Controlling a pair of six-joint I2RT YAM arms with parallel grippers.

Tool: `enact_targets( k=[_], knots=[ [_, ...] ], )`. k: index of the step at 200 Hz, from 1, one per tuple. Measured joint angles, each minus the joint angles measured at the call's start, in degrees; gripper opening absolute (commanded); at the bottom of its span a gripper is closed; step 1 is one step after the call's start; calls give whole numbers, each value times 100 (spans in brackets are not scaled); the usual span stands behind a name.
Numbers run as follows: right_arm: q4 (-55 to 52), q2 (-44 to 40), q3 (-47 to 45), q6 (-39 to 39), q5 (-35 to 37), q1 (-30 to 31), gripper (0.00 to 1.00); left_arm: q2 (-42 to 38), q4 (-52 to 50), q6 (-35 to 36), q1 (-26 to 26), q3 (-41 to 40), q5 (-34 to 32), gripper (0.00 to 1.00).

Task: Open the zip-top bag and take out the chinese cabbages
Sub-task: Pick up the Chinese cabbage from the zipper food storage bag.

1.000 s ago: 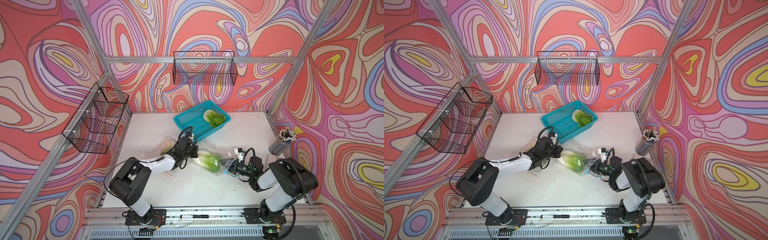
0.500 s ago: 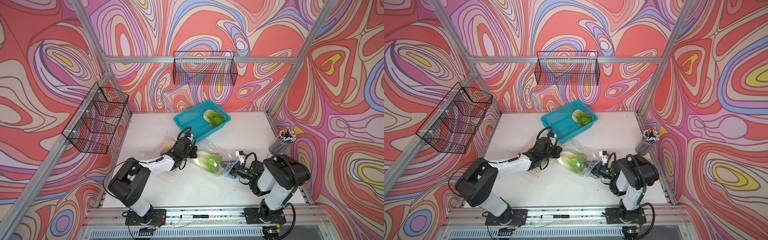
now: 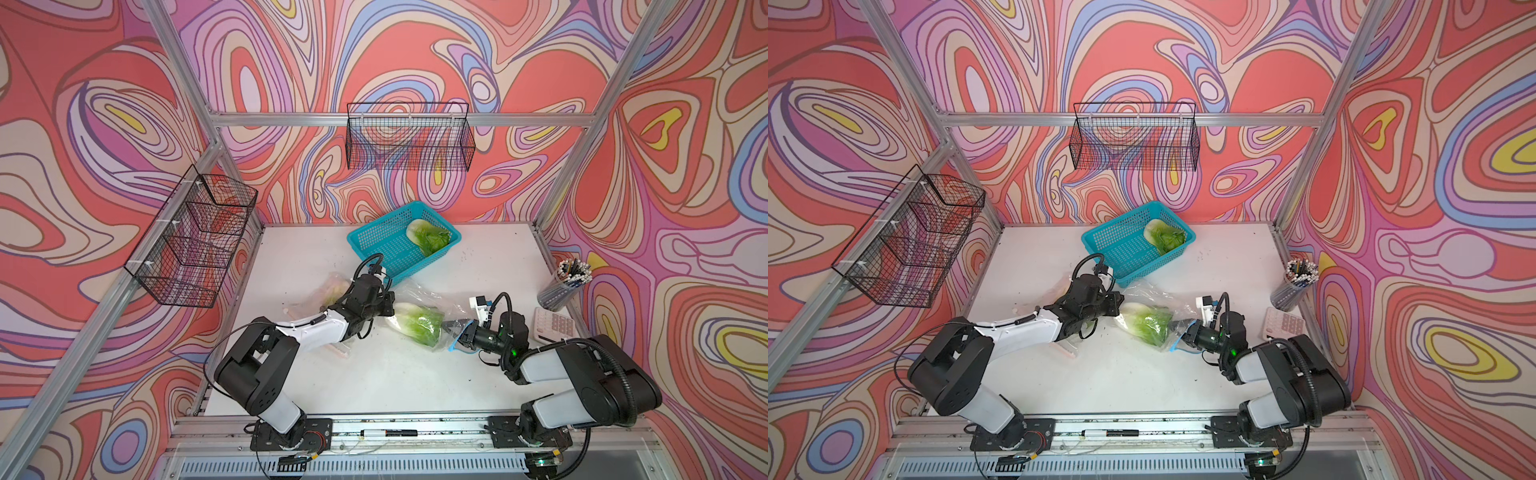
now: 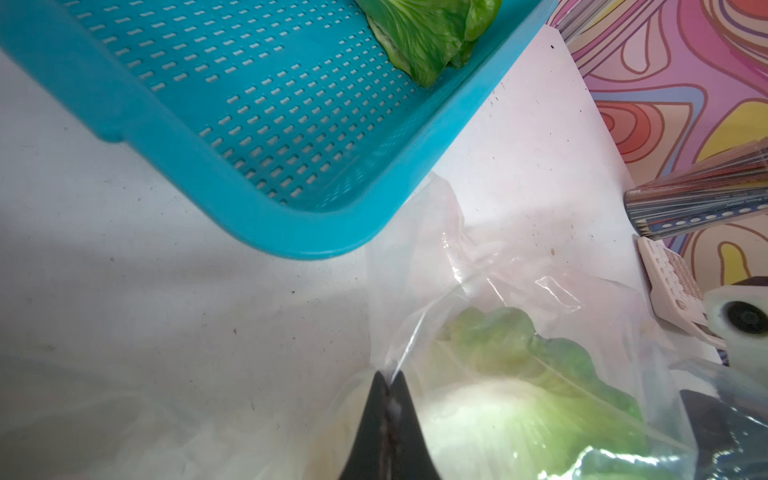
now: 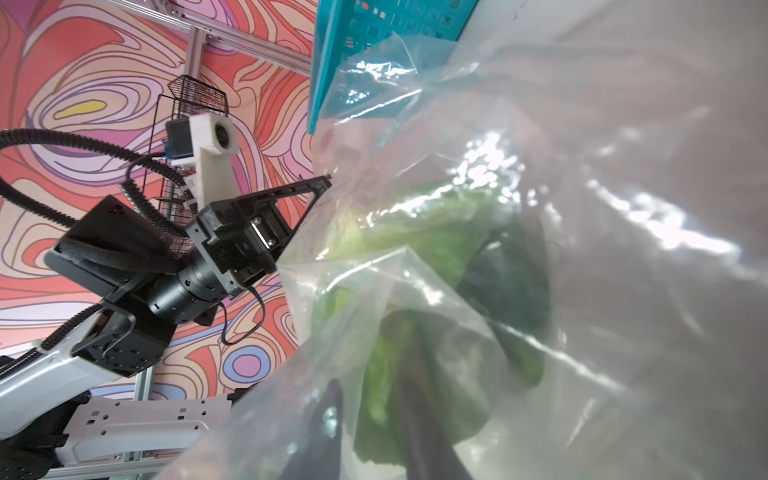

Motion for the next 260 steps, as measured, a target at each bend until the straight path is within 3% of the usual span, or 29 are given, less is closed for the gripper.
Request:
enact_targets(
  k=[53, 107, 260],
  knots=[
    [-256, 160, -15, -72, 4, 0, 21, 0, 17, 0, 0, -42, 50, 0],
    [-321, 358, 98, -105, 17, 50, 31, -2, 83, 0, 0, -63, 59, 0],
    [2308, 2415, 586, 1051, 243, 833, 38, -2, 310, -157, 37, -181, 149, 0]
  ],
)
